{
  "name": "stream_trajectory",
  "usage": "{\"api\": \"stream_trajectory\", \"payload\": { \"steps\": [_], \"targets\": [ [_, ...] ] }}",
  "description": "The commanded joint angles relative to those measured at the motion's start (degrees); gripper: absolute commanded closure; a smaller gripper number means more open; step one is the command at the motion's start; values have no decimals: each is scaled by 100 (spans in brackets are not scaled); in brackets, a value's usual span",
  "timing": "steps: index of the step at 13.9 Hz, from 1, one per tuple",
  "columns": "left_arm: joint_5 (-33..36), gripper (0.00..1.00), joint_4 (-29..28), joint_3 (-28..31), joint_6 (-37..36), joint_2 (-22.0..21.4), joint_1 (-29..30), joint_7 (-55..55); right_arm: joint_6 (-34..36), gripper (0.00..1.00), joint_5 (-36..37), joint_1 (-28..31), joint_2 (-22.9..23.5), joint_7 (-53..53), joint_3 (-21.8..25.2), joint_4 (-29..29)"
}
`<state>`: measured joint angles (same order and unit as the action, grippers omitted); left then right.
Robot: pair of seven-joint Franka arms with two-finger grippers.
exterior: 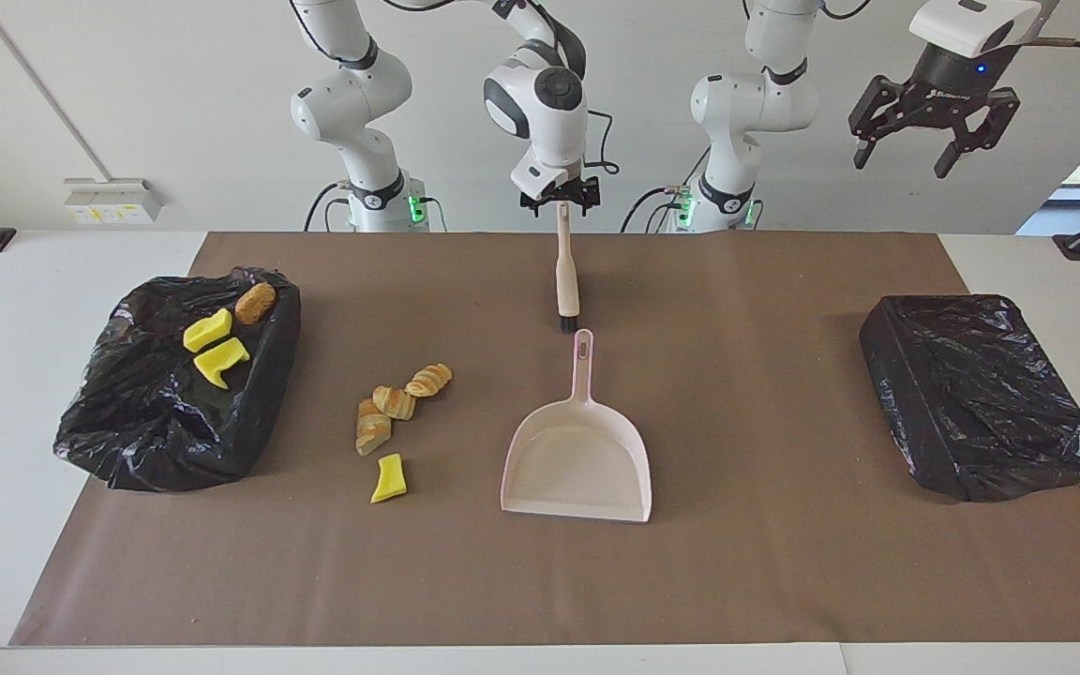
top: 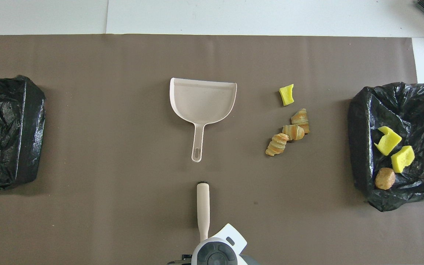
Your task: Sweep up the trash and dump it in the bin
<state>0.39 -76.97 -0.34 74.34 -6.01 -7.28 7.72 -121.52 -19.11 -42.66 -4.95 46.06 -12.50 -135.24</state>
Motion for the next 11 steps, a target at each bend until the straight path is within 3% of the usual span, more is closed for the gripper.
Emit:
{"api": "stream_trajectory", "payload": {
  "steps": [1,4,7,8,10,11],
  "targets": [
    [-3,0,-161,-89,-103,-172,-71,-33,-431,0,-137,-58,220,87,-7,-81],
    [-134,0,-336,-256,447,-103,-71,-42,-601,0,-137,-295,389,96,-7,-73],
    [-276,0,-1169,-300,1536,-50,-272,-33,-390,0,-119,-313,354,87,2,-55],
    [-276,0,-1433,-308,1940,37,-387,-59,-364,4,-84,-313,345,87,2,-46],
    [-276,0,-1759,-300,2496,318,-807,-496,-206,29,-58,-296,319,79,2,-20],
    [-276,0,-1830,-308,2733,485,-975,-804,-144,50,-58,-261,275,26,2,-20]
  ]
}}
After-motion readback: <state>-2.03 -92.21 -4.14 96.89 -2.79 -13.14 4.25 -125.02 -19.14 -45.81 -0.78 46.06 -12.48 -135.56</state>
